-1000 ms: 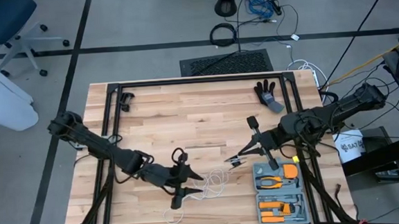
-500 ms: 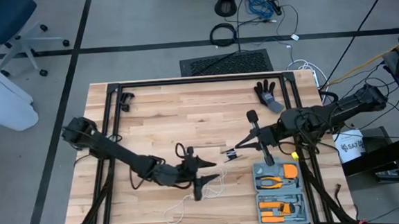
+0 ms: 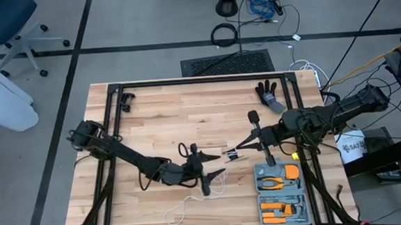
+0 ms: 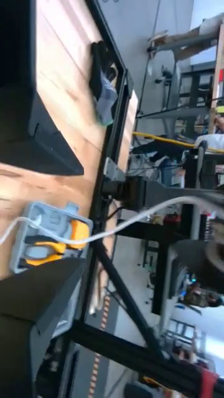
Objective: Coil cords
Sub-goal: Uncoil the white cable wire from the spool
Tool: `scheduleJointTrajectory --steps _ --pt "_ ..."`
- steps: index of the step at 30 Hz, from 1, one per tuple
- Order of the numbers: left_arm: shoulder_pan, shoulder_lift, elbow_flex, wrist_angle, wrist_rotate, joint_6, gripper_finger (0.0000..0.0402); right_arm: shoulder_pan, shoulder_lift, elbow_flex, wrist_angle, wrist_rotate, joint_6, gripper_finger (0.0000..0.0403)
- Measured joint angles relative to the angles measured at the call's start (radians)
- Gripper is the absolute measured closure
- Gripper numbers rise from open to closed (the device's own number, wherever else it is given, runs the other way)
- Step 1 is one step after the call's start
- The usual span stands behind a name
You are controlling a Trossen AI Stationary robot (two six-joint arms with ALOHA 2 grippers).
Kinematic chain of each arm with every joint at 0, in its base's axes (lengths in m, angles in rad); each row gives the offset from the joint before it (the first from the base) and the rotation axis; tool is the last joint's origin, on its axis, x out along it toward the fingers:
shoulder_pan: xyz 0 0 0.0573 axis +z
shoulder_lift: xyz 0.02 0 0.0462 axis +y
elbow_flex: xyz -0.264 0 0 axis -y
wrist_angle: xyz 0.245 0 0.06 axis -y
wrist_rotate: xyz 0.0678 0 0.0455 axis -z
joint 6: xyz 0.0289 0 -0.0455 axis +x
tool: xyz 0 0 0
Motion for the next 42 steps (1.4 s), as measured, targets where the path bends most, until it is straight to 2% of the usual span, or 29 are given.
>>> scheduleJointTrajectory --steps 4,7,11,16,21,25,32,36,42 --pt "0.002 0.027 0.000 0.010 0.030 -0.007 0.0116 0.000 0.000 0.000 0.000 0.017 0.021 0.0403" --pt "0.009 0.042 0.000 0.023 0.030 0.007 0.0095 0.000 0.000 0.000 0.000 0.030 0.032 0.0403" --pt "0.018 0.067 0.000 0.112 0.032 0.072 0.0092 0.000 0.000 0.000 -0.001 0.027 0.047 0.0403" --pt "0.033 0.095 0.000 0.135 0.101 0.069 0.0106 0.001 0.000 0.000 -0.004 0.023 0.047 0.0403" --pt "0.031 0.115 0.000 0.130 0.110 0.070 0.0142 0.001 0.016 0.000 0.001 0.023 0.047 0.0403" --pt "0.038 0.115 0.000 0.126 0.099 0.070 0.0191 0.000 0.040 0.000 0.025 0.023 0.063 0.0403" --pt "0.043 0.115 0.000 0.099 0.003 0.076 0.0310 0.000 0.069 0.000 0.072 0.036 0.074 0.0403" --pt "0.041 0.102 0.000 0.062 -0.044 0.102 0.0385 0.001 0.069 0.000 0.069 0.082 0.126 0.0403" --pt "0.026 0.035 0.000 -0.026 -0.064 0.103 0.0391 0.004 0.080 0.000 0.043 0.084 0.208 0.0403"
